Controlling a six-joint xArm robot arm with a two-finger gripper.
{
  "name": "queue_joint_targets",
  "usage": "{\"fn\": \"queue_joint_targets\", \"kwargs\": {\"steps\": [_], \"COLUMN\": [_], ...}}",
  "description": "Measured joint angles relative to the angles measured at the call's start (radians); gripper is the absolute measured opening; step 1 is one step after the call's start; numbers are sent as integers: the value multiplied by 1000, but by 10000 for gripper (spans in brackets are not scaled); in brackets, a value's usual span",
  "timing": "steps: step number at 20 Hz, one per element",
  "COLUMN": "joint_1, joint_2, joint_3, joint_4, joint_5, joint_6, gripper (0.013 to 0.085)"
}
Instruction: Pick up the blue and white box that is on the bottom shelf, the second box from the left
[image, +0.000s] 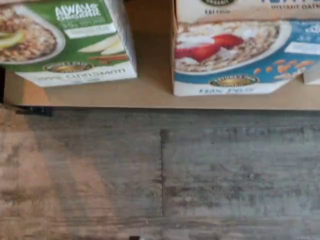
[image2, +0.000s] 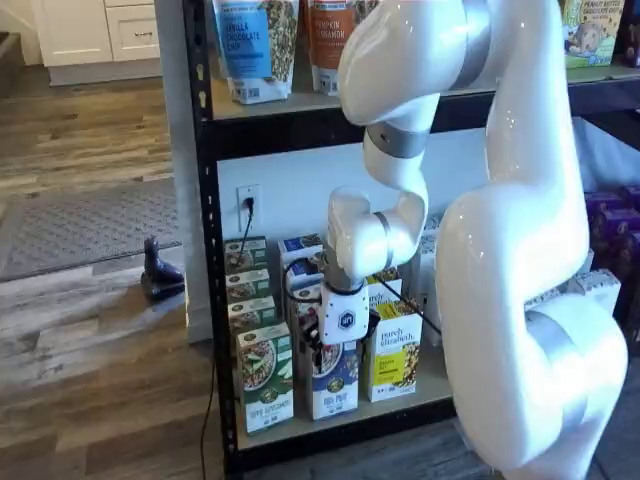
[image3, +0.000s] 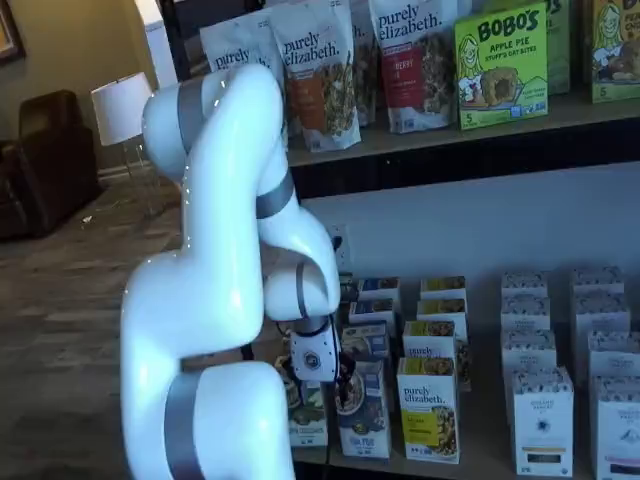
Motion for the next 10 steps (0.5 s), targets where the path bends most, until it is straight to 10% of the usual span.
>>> {"fn": "queue_joint_targets", "kwargs": {"steps": [10], "joint_1": [-30], "joint_2": [126], "joint_3": [-156], "joint_4": [-33], "joint_5": [-4], "joint_6": [2], "gripper": [850]}}
